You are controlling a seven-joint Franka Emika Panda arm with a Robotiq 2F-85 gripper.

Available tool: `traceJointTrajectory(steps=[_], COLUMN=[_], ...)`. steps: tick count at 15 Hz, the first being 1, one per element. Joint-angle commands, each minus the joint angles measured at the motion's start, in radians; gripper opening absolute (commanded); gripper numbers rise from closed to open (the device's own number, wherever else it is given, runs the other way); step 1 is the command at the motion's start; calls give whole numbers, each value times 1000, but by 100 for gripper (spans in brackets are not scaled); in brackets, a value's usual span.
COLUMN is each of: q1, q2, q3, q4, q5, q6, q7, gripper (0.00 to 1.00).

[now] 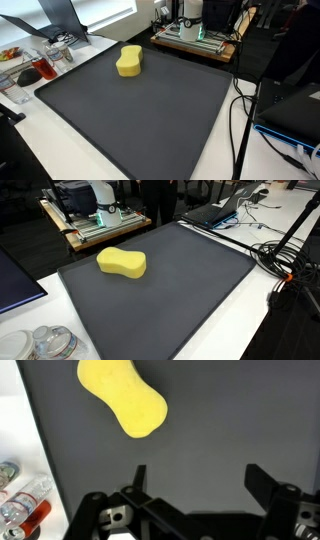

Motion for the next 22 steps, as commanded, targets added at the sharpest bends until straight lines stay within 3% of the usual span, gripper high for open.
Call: traceJointTrajectory(steps=[1, 11, 14, 16, 22], q1=[2, 101, 133, 150, 162], q2=[112, 390, 447, 466, 419], q3=[5, 15, 9, 10, 36], q4=[52, 90, 107, 105, 1], q5=[-45, -328, -363, -361, -331], q6=[-84, -25, -15, -11, 2], q7=[79, 479, 554, 567, 414], gripper=[100, 100, 100, 100, 100])
